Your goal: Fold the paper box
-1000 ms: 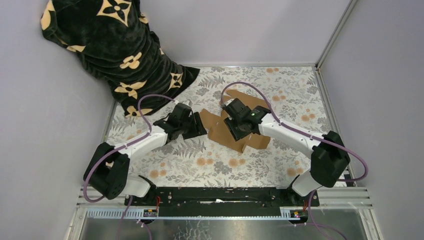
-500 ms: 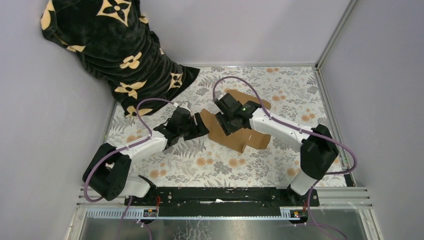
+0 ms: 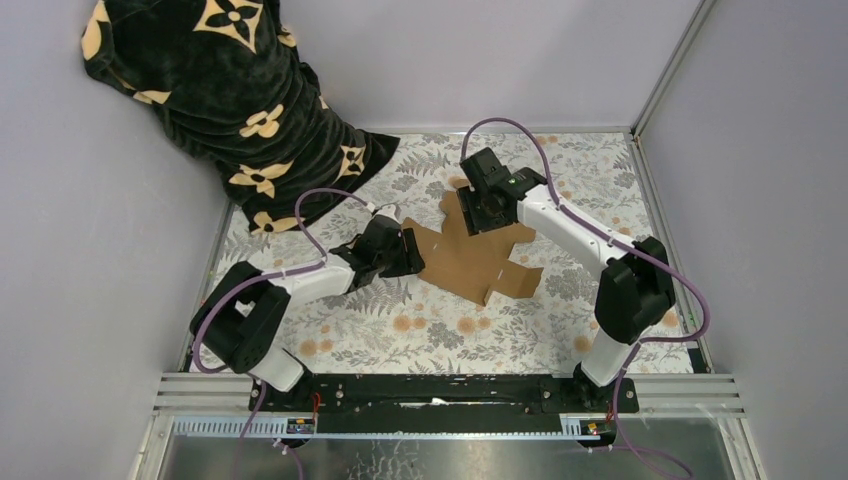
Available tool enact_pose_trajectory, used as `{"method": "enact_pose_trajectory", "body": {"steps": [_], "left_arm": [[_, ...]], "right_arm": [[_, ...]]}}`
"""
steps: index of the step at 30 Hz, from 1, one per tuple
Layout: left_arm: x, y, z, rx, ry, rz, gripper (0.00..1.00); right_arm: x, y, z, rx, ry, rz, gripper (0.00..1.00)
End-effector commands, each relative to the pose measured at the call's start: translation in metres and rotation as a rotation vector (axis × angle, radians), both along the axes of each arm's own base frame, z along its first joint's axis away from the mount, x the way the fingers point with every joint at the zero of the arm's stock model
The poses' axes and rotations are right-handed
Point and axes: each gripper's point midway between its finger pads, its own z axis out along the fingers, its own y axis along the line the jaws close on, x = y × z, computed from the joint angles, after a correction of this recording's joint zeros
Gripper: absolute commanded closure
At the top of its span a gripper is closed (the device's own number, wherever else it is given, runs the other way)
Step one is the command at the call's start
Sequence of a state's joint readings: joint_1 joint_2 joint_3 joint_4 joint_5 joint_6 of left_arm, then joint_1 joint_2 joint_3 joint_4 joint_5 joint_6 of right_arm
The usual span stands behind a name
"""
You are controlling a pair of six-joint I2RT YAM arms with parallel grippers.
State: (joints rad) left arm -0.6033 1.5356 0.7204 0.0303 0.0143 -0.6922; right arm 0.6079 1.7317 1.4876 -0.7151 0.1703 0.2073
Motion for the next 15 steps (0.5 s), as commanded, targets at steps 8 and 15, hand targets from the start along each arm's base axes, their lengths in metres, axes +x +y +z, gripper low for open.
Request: {"method": "enact_pose_trajectory", "body": {"steps": [8,15], "left_arm": [[0.027,-0.009,0.006,0.070,-0.112,-0.028,0.38],[0.029,-0.009,0.004,0.094,-0.113,-0.035,0.57]], "right_arm": [[-0.039,-0.019,-0.030,0.000,0.092,0.003,0.44],[-0.051,-0.022,-0.035,0.021,0.109,-0.002,0.45]]}}
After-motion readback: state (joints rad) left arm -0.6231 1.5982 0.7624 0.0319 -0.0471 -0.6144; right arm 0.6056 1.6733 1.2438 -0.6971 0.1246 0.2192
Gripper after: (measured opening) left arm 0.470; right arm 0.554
